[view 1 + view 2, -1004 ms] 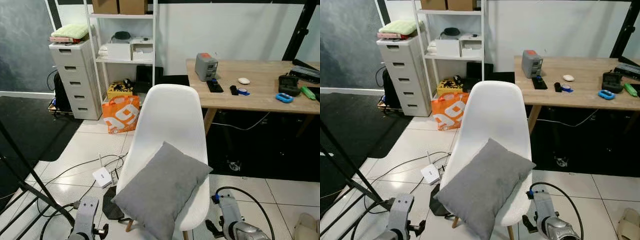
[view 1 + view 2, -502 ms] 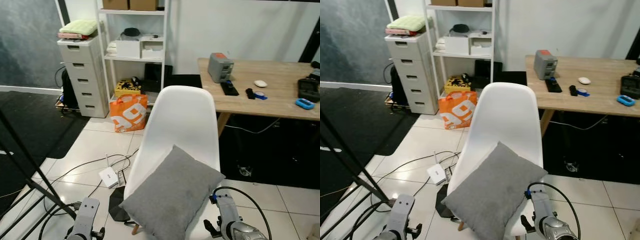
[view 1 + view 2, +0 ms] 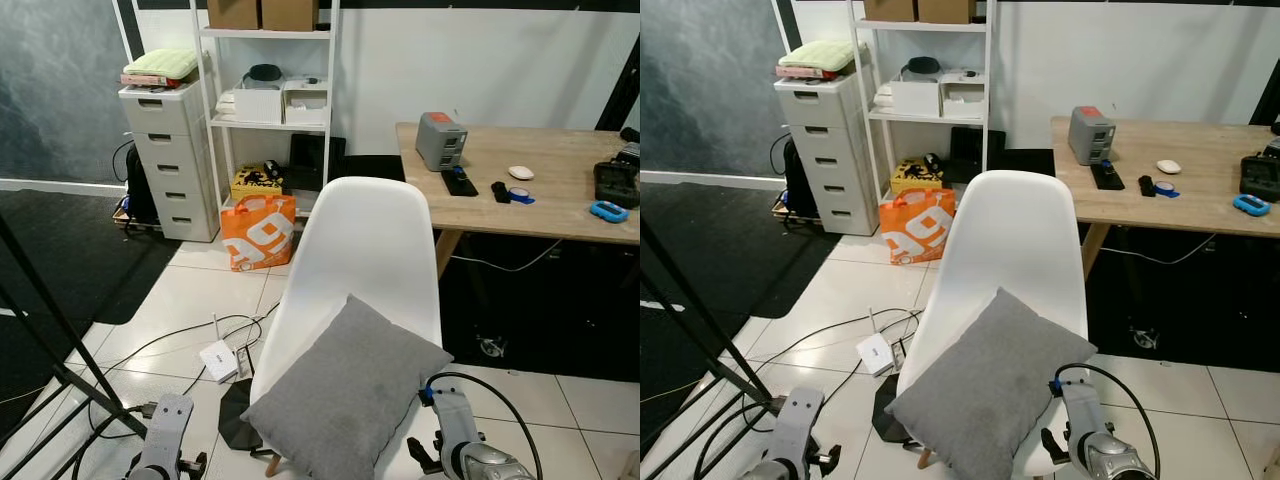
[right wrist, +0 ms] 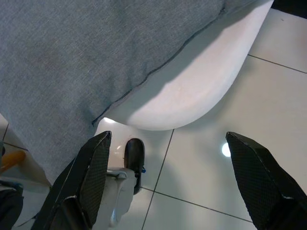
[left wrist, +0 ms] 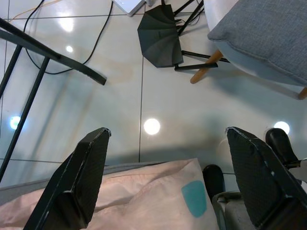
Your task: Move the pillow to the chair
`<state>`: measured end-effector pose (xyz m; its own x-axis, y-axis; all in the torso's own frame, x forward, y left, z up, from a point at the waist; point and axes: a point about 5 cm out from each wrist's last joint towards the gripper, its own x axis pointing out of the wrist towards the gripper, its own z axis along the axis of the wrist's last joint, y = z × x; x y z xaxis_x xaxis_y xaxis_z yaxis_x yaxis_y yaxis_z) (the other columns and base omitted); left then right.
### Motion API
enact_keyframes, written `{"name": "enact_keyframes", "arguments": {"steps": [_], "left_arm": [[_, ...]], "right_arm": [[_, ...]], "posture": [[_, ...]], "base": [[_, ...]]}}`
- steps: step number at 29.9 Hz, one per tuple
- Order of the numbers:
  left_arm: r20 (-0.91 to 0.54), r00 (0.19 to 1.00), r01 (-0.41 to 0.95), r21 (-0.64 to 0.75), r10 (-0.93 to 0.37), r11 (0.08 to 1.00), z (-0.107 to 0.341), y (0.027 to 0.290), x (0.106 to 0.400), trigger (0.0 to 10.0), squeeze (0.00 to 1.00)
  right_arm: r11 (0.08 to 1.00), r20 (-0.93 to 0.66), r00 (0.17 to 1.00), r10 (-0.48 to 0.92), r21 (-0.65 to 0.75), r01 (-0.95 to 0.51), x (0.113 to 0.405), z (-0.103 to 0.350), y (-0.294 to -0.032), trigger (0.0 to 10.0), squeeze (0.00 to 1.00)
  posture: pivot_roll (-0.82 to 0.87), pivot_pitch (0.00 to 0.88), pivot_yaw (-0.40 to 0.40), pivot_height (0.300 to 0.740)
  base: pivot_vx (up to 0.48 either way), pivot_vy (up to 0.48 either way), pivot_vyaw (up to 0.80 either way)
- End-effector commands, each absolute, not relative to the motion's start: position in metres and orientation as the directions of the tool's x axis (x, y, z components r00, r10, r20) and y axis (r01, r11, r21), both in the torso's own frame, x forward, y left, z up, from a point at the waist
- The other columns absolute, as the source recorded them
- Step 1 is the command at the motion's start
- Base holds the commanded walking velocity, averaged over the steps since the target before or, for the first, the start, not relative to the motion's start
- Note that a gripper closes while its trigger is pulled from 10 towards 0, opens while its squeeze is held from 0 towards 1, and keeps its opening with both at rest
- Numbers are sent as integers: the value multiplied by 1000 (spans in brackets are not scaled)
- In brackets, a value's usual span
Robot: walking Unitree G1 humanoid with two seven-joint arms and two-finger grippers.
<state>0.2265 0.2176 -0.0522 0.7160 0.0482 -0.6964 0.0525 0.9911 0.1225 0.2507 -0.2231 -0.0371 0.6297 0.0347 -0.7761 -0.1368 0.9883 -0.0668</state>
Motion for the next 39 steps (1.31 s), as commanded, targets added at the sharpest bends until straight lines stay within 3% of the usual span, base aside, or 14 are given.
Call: {"name": "enact_keyframes", "arguments": {"steps": [1, 39], "left_arm": [[-705, 708, 36, 100, 45, 994, -54, 216, 224, 10000, 0], [-715, 700, 69, 52, -11, 996, -58, 208, 221, 10000, 0]], "right_arm": [[989, -768, 639, 38, -61, -132, 253, -36, -222, 10000, 0], [996, -760, 648, 47, -13, -88, 249, -38, -222, 10000, 0]], "posture": [[-142, 7, -21, 740], [-155, 0, -27, 740]], "base": [[0, 0, 0], [0, -25, 0]]}}
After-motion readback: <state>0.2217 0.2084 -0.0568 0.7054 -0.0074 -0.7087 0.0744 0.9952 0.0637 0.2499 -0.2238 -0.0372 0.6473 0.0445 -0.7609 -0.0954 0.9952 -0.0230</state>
